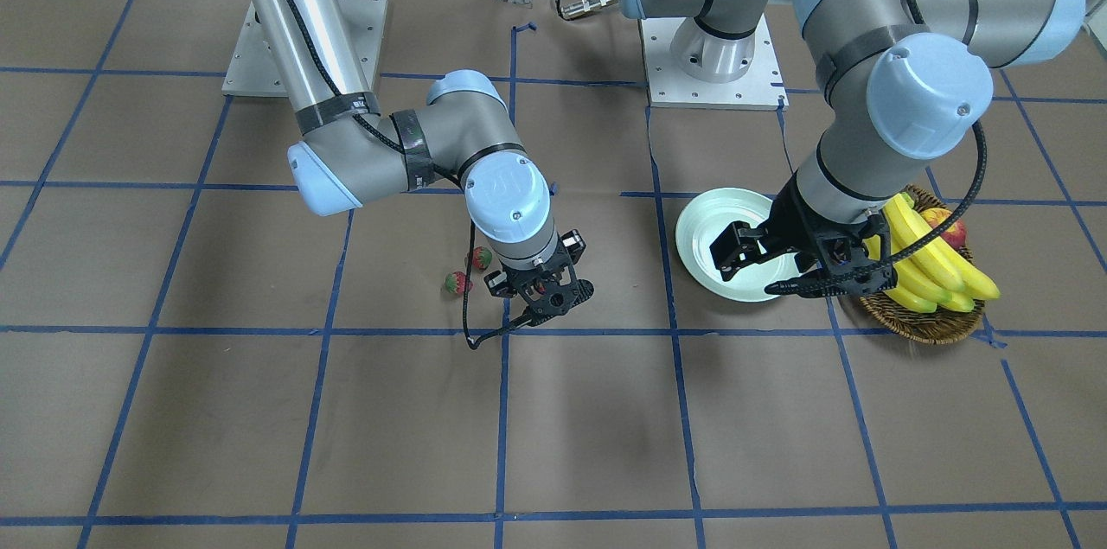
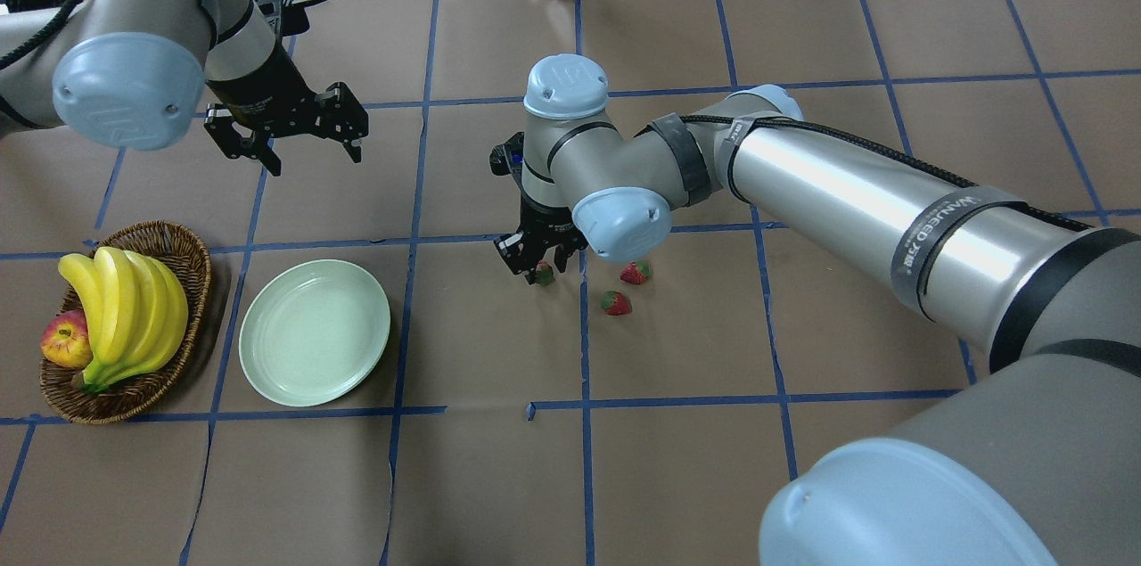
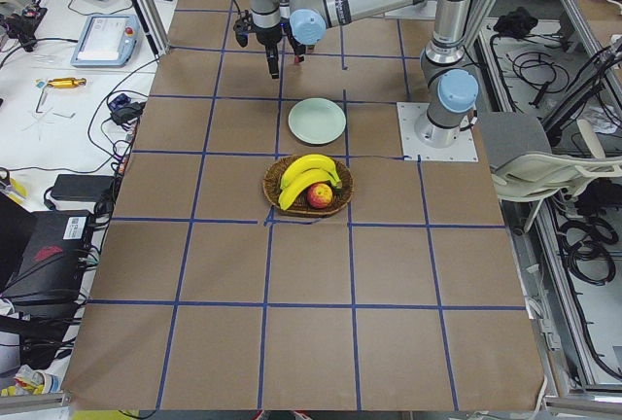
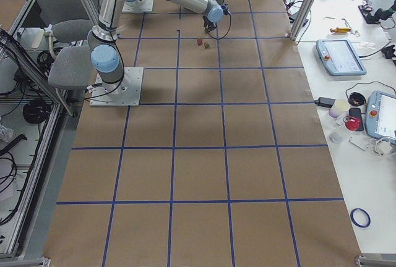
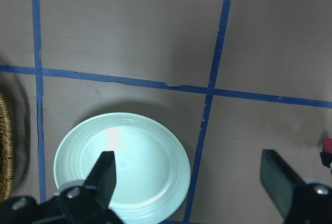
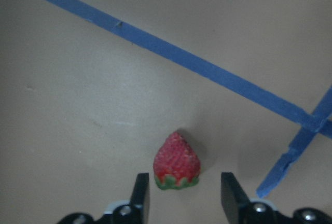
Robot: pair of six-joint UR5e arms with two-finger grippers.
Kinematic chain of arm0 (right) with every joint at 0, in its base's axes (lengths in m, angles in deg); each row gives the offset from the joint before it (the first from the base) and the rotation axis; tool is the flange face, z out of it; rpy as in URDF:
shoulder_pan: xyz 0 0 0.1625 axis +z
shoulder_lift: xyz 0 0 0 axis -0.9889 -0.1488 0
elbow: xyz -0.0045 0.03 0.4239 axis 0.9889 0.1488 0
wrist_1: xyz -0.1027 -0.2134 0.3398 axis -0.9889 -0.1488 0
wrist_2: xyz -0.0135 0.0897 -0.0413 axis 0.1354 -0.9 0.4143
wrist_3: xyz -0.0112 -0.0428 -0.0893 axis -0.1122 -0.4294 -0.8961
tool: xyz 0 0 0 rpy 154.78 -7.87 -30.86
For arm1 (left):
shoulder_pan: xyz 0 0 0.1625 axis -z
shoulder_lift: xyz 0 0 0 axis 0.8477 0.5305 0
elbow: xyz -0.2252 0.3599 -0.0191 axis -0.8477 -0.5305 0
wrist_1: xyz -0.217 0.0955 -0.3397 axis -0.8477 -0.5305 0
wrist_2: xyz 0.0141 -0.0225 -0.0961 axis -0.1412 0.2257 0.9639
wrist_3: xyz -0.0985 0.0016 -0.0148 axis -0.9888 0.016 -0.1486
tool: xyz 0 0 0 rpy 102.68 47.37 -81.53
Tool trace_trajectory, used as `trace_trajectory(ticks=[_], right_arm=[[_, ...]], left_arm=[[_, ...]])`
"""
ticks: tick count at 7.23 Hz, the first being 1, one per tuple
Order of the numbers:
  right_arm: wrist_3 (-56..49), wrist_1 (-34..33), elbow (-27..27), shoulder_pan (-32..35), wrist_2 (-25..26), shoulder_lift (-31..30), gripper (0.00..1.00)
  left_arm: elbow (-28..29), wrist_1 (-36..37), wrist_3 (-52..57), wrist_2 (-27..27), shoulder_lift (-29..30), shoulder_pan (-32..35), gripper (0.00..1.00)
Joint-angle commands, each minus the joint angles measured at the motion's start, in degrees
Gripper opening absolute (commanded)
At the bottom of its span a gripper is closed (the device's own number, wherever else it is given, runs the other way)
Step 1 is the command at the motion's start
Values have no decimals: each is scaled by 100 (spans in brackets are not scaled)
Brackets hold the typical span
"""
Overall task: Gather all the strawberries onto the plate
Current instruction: 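Move the right gripper back over the remaining strawberries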
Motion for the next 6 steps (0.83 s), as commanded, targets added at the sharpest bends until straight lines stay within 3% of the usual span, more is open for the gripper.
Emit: trace_trajectory(ticks=[1, 2, 3, 6], right_arm=[[9, 400, 38, -17, 78, -328, 100], [-95, 986, 82, -122, 557, -582, 100], [-374, 1018, -13, -288, 971, -637, 100], [-1401, 1037, -320, -966, 1019, -664, 100]], left_arm=[[9, 0, 0, 0, 1, 0, 100], [9, 9, 0, 0, 1, 9, 100], [0, 26, 0, 9, 1, 26, 100], [0, 26, 0, 9, 9, 184, 100]])
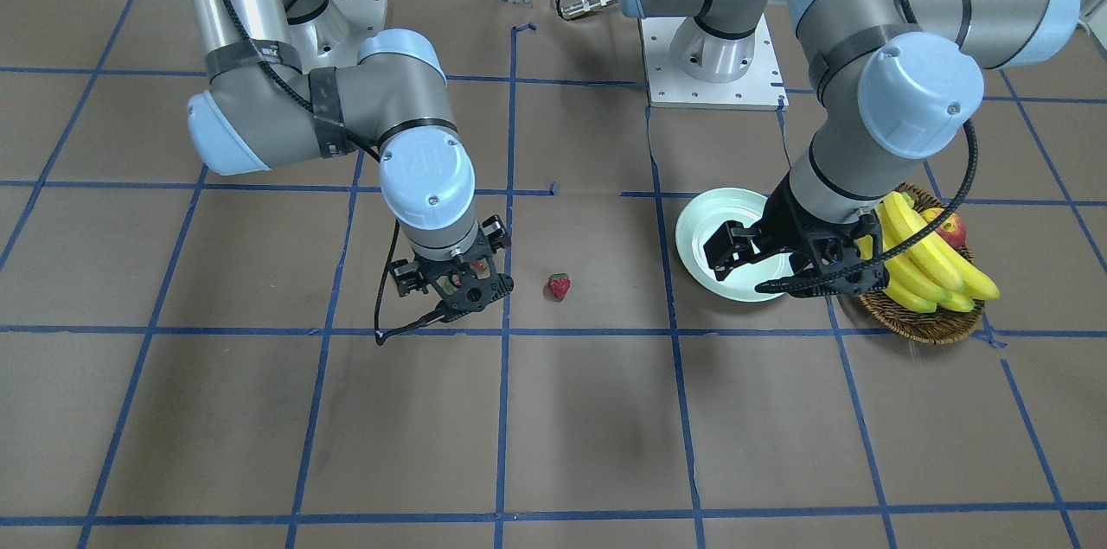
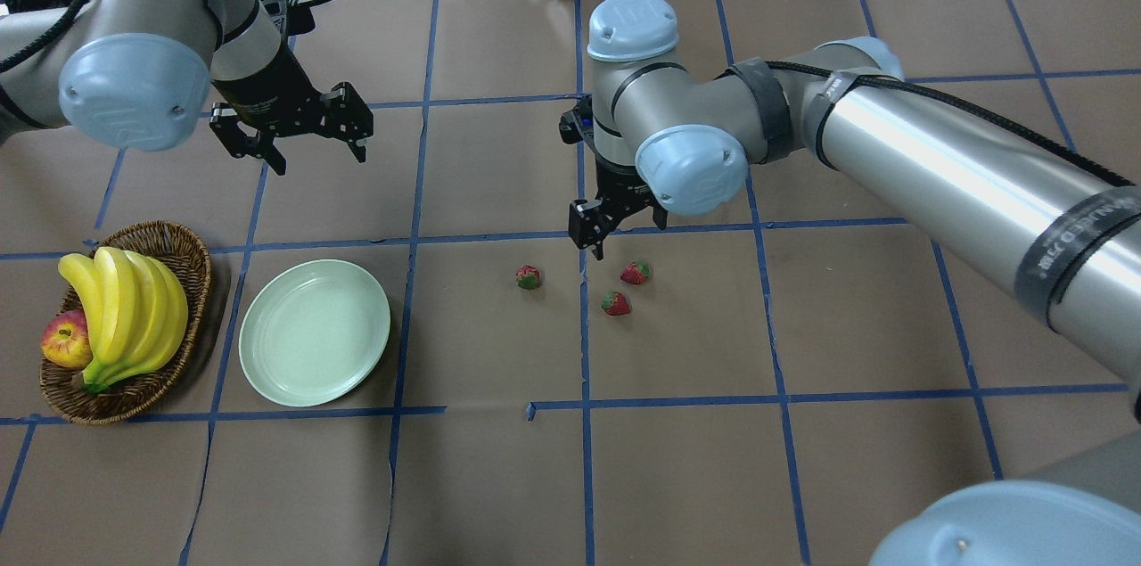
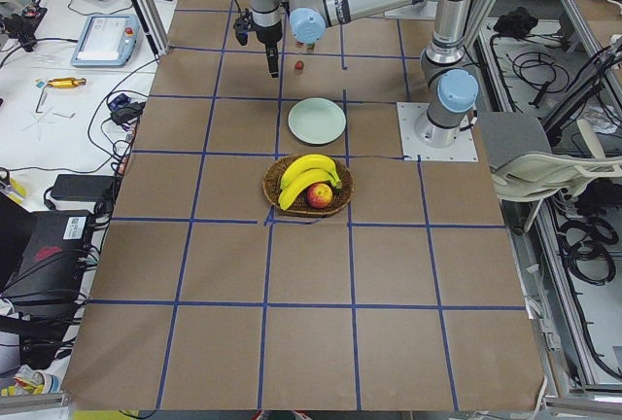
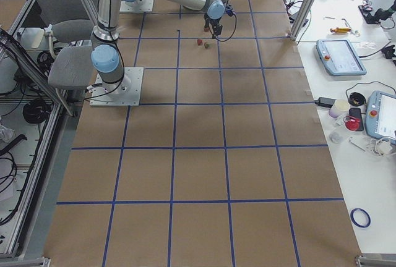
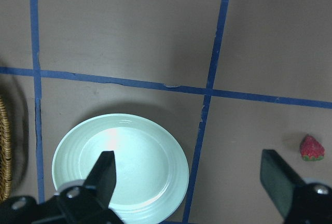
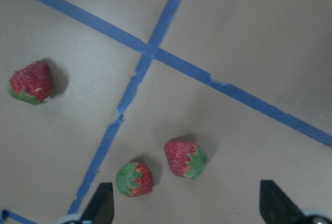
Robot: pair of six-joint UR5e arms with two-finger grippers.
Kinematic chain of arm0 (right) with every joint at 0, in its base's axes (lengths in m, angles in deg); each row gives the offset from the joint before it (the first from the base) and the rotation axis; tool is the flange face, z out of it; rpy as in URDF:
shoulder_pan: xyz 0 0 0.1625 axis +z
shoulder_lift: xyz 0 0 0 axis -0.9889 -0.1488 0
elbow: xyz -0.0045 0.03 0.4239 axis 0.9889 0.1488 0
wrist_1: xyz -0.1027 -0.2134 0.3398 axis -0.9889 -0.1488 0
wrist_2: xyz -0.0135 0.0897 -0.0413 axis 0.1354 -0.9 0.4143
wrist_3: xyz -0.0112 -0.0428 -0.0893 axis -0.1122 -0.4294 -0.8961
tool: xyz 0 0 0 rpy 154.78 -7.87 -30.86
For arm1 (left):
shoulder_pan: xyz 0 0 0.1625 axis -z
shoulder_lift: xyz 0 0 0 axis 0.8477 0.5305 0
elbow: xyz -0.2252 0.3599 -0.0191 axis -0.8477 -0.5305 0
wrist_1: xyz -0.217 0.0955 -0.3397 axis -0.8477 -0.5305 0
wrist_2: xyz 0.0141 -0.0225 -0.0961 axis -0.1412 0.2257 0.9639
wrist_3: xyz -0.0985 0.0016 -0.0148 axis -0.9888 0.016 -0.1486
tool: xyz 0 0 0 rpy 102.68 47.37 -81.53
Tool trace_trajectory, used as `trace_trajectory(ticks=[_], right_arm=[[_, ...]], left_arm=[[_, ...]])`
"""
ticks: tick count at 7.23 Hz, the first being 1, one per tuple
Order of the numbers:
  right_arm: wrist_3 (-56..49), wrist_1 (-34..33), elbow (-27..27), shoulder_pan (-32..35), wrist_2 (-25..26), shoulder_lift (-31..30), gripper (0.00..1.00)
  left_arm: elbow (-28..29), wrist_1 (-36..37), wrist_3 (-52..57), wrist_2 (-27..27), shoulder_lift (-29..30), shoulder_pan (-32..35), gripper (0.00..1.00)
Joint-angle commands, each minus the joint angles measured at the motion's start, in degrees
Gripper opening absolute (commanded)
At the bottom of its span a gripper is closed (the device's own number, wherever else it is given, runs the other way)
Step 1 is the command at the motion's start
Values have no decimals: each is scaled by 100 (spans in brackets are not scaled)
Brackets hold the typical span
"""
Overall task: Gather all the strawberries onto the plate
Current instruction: 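Move the right gripper back over the remaining strawberries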
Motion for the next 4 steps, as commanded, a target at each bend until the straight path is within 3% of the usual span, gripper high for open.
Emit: trace_trajectory(ticks=[1, 3, 4], right_arm=[[-765, -96, -362, -216, 23, 21, 100], [-559, -430, -382, -216, -81, 109, 100], [95, -439, -382, -216, -82, 101, 100]], left_arm=[[-53, 1, -17, -8, 4, 175, 100], [-316, 280, -17, -8, 4, 176, 100], [-352, 291, -18, -8, 4, 176, 100]])
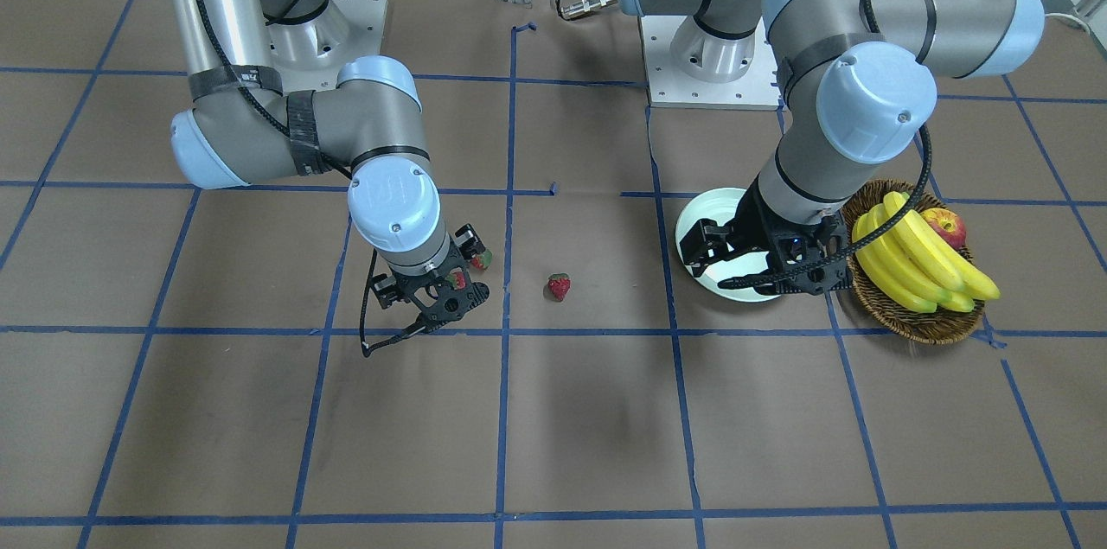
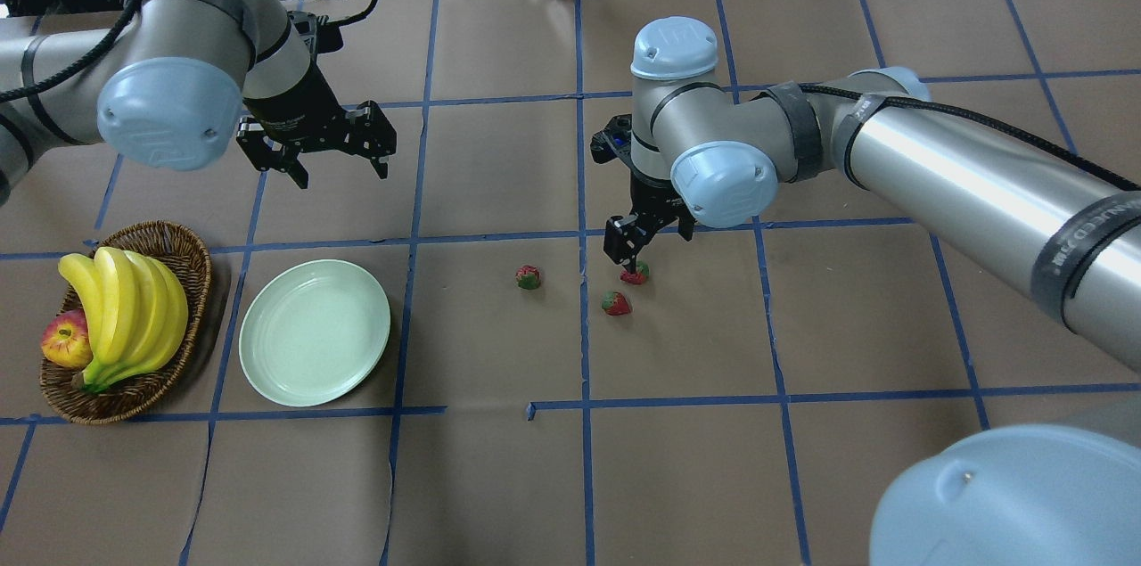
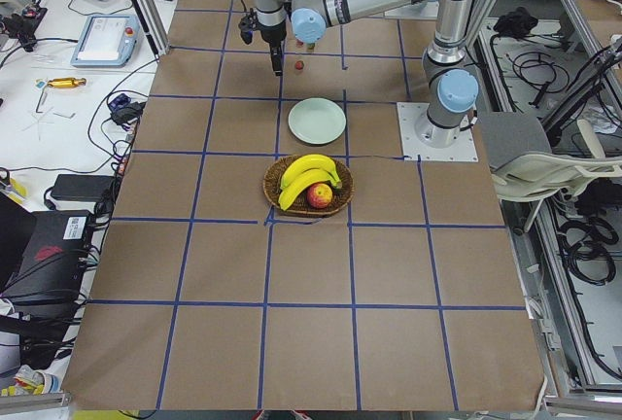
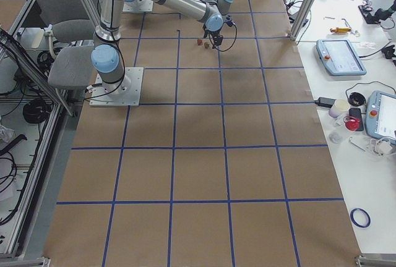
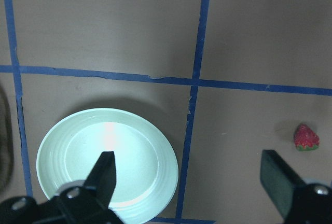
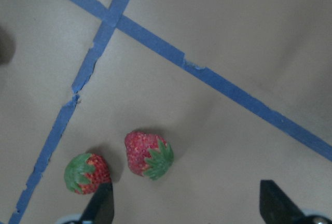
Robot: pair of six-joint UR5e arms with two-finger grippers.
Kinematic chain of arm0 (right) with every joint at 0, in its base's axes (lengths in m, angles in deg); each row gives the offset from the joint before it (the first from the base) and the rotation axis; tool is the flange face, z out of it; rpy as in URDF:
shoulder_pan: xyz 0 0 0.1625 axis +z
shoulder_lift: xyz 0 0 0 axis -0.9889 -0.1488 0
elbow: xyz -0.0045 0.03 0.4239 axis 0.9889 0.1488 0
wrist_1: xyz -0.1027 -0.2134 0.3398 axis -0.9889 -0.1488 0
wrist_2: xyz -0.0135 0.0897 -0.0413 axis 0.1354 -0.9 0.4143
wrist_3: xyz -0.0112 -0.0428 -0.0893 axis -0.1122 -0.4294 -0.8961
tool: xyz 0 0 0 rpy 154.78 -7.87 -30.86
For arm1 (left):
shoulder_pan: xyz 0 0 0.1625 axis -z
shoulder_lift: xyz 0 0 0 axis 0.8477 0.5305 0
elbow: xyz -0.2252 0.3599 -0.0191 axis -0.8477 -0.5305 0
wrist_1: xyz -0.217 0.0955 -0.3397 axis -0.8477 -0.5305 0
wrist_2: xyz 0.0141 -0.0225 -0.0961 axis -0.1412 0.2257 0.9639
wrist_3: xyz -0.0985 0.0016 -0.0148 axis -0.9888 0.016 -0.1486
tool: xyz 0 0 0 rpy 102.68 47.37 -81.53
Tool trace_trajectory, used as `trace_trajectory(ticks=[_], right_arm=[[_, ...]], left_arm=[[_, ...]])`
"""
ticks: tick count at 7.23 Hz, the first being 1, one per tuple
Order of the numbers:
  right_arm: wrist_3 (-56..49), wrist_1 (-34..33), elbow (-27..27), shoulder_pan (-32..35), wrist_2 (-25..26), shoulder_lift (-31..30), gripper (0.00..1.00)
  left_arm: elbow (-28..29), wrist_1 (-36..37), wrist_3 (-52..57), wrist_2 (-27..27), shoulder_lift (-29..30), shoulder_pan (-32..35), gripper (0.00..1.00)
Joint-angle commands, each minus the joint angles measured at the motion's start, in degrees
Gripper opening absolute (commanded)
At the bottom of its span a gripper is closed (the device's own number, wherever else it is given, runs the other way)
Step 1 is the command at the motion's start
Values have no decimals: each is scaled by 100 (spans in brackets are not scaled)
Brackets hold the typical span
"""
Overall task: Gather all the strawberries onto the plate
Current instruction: 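Move the right gripper back over the remaining strawberries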
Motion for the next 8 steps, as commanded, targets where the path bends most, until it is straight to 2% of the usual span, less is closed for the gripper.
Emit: trace_trajectory(ticks=[1, 2, 4, 7, 8], right_arm=[[1527, -62, -18, -4, -39, 7, 100], [2285, -53, -27, 5, -31, 7, 100], [3028, -201, -132, 22, -240, 7, 100], [3118, -431, -167, 40, -320, 182, 100], [3136, -414, -176, 49, -329, 191, 93]], left_arm=[[-89, 82, -5, 0, 0, 3, 100], [-98, 82, -5, 0, 0, 21, 100], [-159, 82, -22, 0, -8, 56, 100], [-195, 91, -14, -9, -26, 100, 100], [-195, 91, -22, -9, -26, 100, 100]])
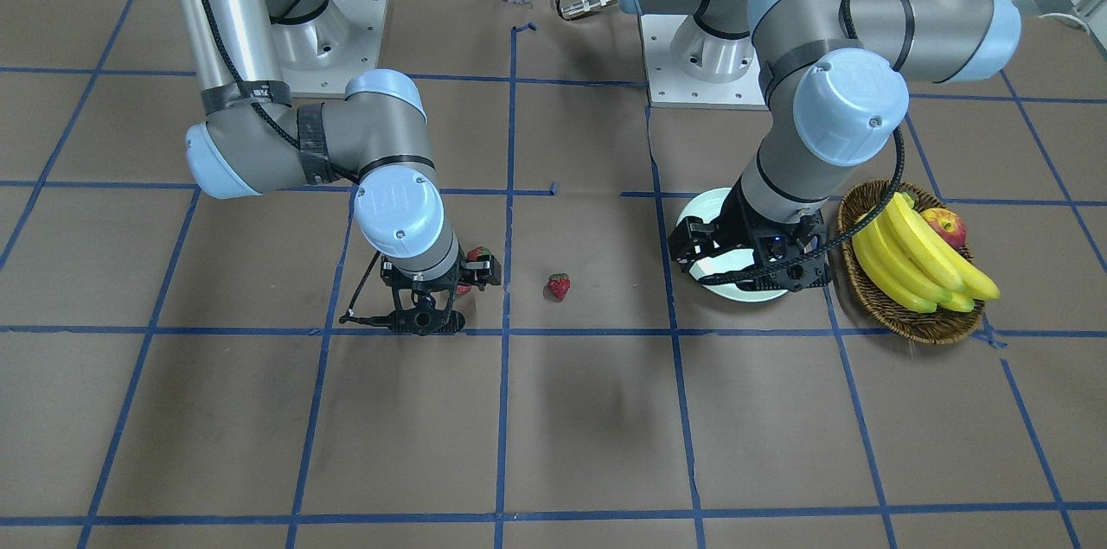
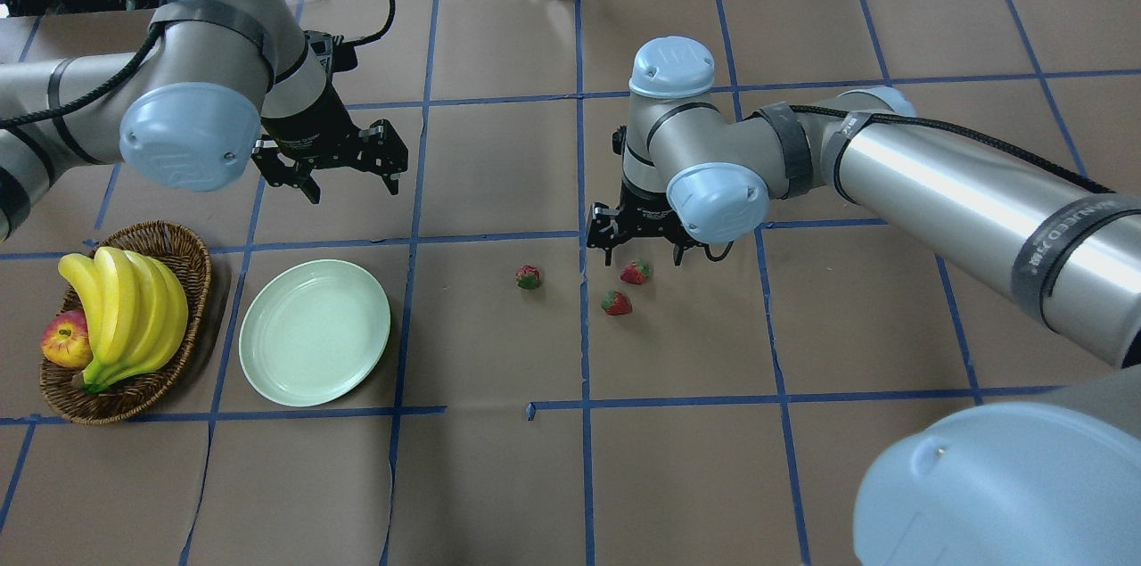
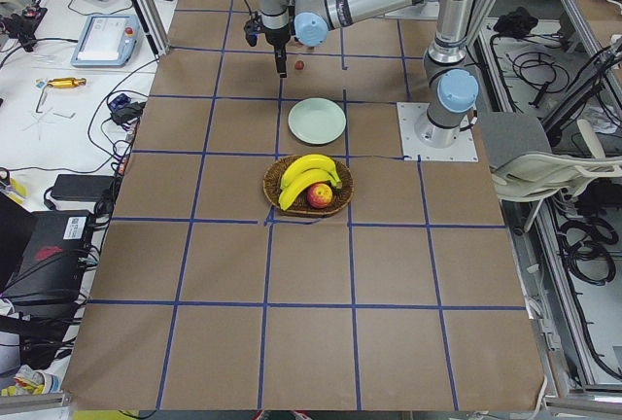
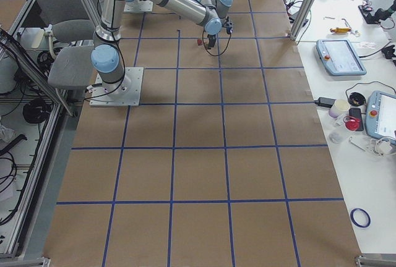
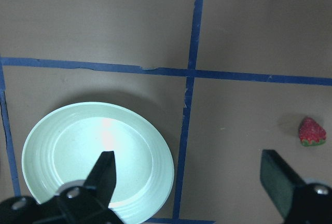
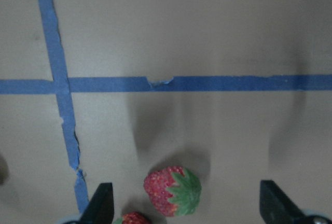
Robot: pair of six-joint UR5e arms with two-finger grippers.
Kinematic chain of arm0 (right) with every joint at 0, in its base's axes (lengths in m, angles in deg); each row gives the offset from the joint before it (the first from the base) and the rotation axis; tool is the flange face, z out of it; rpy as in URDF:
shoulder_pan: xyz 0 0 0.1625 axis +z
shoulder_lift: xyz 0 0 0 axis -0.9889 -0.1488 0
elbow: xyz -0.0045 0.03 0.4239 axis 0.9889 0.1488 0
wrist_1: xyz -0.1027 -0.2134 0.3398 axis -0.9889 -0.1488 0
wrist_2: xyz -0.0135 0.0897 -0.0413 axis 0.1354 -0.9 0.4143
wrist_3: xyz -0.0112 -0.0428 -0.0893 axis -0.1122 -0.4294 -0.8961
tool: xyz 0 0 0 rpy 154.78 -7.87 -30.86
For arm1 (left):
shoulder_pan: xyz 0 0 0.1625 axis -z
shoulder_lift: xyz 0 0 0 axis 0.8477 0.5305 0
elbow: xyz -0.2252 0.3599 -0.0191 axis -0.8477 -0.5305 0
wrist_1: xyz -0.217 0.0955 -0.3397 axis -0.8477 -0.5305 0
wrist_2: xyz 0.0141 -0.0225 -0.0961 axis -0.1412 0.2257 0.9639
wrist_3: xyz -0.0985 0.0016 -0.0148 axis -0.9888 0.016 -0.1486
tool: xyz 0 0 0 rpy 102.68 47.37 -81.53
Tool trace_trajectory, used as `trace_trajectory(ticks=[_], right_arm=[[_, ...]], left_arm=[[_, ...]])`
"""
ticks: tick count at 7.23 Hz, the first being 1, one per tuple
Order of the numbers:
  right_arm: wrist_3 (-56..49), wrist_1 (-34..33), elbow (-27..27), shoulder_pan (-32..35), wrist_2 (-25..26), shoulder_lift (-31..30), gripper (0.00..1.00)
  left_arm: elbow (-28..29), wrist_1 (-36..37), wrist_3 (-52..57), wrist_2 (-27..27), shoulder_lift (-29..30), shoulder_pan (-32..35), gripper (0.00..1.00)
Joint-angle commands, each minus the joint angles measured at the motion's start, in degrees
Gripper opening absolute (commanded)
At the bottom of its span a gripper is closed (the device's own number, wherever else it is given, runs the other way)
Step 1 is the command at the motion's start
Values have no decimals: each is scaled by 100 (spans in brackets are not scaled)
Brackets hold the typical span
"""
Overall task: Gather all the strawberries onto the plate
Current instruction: 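Move the right gripper back over the remaining strawberries, then lower the right gripper and grasp a second strawberry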
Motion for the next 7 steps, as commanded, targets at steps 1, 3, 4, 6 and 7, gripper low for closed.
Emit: trace_trajectory(ticks=[1, 3, 4, 6, 7], right_arm=[[71, 3, -9, 27, -20, 68, 91], [89, -6, -1, 27, -20, 103, 84], [98, 3, -9, 27, -124, 103, 70], [116, 29, -9, 27, -231, 95, 59], [81, 38, -1, 27, -222, 103, 46]], left_arm=[[-3, 3, -2, 0, -3, 4, 100], [-11, -6, -2, 0, -12, 4, 100], [-11, -6, -2, 0, -12, 4, 100], [-11, -6, -2, 0, -12, 4, 100], [-11, -6, 7, 0, -12, 4, 100]])
